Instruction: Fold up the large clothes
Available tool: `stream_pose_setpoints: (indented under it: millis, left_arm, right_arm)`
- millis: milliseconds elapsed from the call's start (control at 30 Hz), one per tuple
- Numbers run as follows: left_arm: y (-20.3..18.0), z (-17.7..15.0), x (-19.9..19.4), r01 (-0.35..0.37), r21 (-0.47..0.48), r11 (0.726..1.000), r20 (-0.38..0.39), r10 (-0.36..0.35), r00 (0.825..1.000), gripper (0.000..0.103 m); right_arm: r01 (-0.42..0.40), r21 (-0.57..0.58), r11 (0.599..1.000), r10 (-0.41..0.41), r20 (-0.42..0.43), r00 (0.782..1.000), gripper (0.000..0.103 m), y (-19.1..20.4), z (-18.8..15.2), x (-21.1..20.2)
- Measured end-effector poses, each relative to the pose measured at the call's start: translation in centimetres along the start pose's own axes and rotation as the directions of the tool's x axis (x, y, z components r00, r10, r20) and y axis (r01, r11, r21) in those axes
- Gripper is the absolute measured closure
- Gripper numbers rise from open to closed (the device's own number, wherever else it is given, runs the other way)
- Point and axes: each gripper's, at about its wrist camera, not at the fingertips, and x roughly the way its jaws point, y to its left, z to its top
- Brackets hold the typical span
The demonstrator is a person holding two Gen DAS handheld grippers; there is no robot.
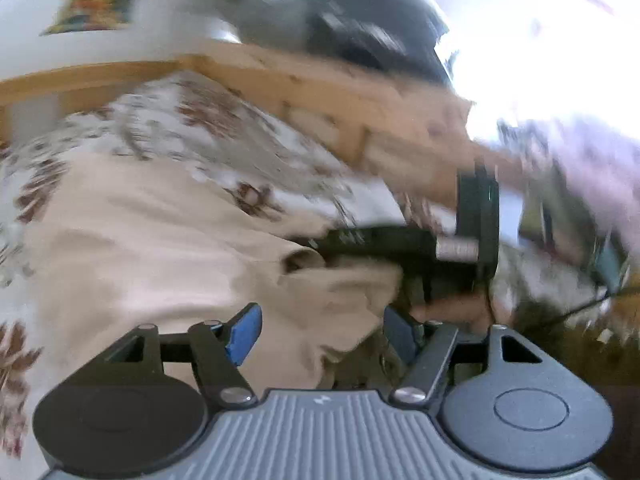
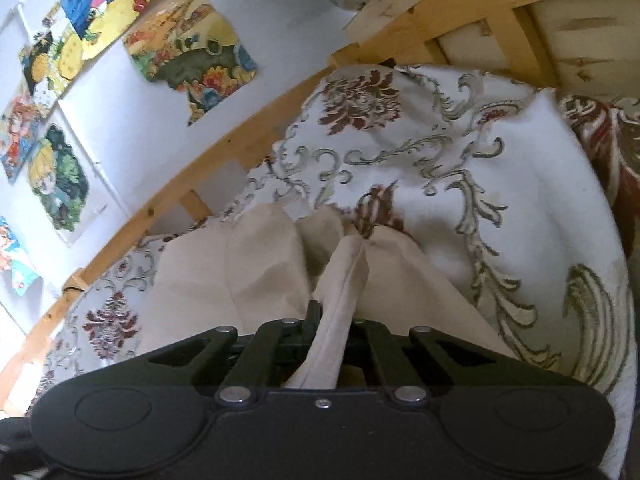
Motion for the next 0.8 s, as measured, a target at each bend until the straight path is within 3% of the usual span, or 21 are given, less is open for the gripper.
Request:
stream_pose_setpoints:
  millis: [67,133,233,333,367,433,600,667,767,800]
  left_arm:
    - [1.7,-0.2,-1.8,-0.076,-0.111,0.991,0.066,0.084,0.994,0.021]
    - [3.7,-1.0,-3.4,-0.154,-0.218,0.964,0.096,0.178,0.979,0.019]
    - [7.5,-2.6,-4.2,-0.269,-0.36,0.894,0.04,0.303,0.952,0.02]
    - [11.0,-4.1,-3.5,-0.278,-0.457,0.845,-0.034,0.296,0.955,0.024]
    - [11.8,-4.3,-3.0,-0.287,-0.472,0.833,-0.07,0.289,0.955,0.024]
    - [12.6,-4.8,-2.4,-0.262,-0.501,0.825,-0.08,0.258,0.963,0.025]
    - [12.6,-5.1,-1.6,-0.235,-0.499,0.834,-0.087,0.222,0.971,0.02]
    - [12.6,-5.0,-1.1,-0.235,-0.491,0.839,-0.094,0.217,0.972,0.02]
    - [12.4,-5.3,-1.2,-0.233,-0.492,0.839,-0.092,0.216,0.972,0.019]
    - [12.4,-5.3,-1.1,-0.233,-0.491,0.839,-0.092,0.216,0.972,0.018]
  right_arm:
    - [-0.002,0.002,1.0,0.002,-0.002,1.0,0.103,0.1,0.0,0.1]
    - [0.001,-0.015,1.0,-0.001,-0.003,1.0,0.103,0.4,0.0,0.2]
    - [0.003,-0.011,1.0,-0.003,-0.007,1.0,0.103,0.5,0.1,0.3]
    - [0.006,0.02,1.0,-0.005,-0.019,1.0,0.098,0.3,0.3,0.3]
    - [0.005,0.034,0.999,-0.004,-0.018,1.0,0.091,0.2,0.4,0.2]
    - [-0.007,0.086,0.996,0.008,-0.01,1.0,0.08,-0.3,0.8,-0.2]
    - [-0.156,0.232,0.96,0.16,0.002,0.987,0.028,-1.7,1.2,-0.8]
    - [-0.183,0.231,0.956,0.195,-0.03,0.98,0.019,-1.2,1.2,-0.5]
    - [-0.155,0.113,0.982,0.165,-0.093,0.982,0.023,0.9,0.9,0.0]
    - [-0.138,0.052,0.989,0.143,-0.102,0.984,0.039,1.7,0.7,0.0]
